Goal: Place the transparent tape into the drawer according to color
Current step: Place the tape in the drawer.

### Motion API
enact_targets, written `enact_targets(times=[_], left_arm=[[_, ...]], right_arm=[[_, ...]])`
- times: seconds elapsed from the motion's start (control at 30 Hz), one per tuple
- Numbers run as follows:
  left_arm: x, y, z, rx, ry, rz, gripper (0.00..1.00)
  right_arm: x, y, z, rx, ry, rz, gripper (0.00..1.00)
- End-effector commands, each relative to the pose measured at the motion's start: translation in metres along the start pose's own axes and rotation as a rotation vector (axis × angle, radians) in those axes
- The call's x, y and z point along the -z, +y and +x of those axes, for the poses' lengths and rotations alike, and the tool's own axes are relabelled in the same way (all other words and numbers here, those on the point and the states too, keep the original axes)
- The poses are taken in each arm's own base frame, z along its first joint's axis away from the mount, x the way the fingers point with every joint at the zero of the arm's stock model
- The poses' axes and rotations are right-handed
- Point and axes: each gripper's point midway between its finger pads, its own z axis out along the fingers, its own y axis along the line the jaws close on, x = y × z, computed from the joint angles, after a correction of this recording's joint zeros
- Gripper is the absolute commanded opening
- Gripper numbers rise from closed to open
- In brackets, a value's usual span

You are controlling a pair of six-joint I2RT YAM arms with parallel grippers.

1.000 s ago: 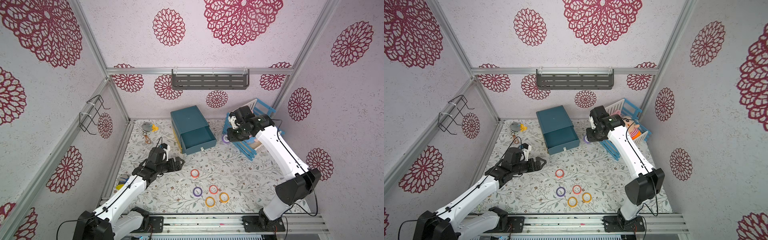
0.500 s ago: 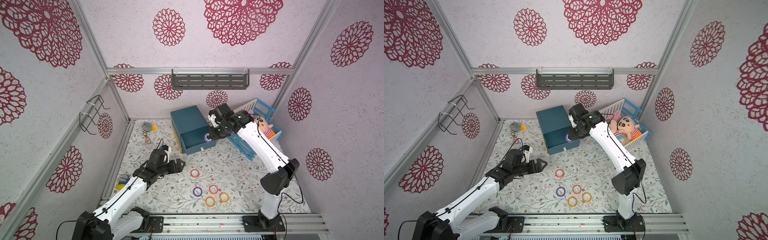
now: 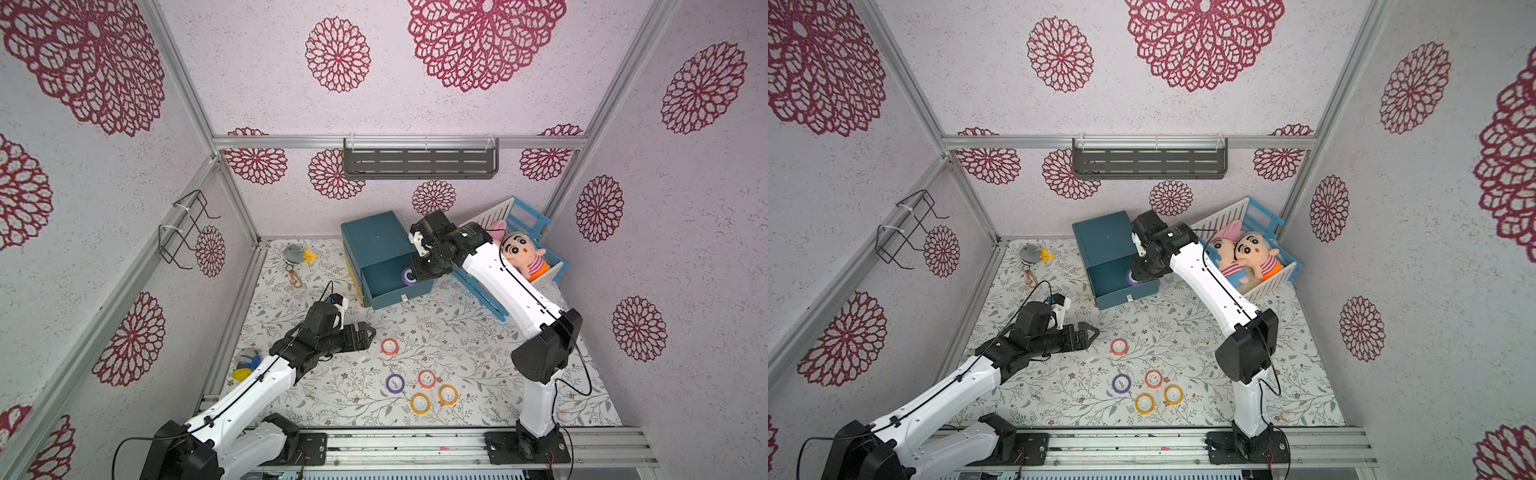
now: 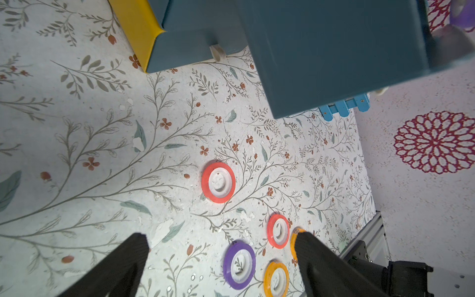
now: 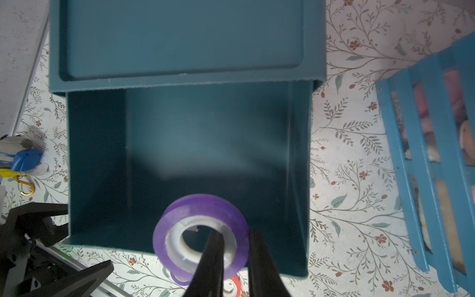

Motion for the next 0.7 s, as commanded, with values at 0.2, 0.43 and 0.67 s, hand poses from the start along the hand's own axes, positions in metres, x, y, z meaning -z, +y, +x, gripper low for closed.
enact_targets(times=[0.2, 0.43, 0.67], left_arm=[[-0.002, -0.008, 0.004, -0.02, 0.004, 0.009, 0.97], [-0.006, -0.012, 0.022, -0.043, 0.066, -0.022, 0.97], [-0.008, -0.021, 0.047, -0.07, 0.153, -0.078, 0.97]], right_arm=[[-0.002, 0.009, -0.025, -0.004, -0.057, -0.021, 0.05], [0.022, 0.011, -0.038, 0.001, -0.137, -0.024, 0.71], [0.054, 0.008, -0.038, 0.011, -0.205, -0.02, 0.93]])
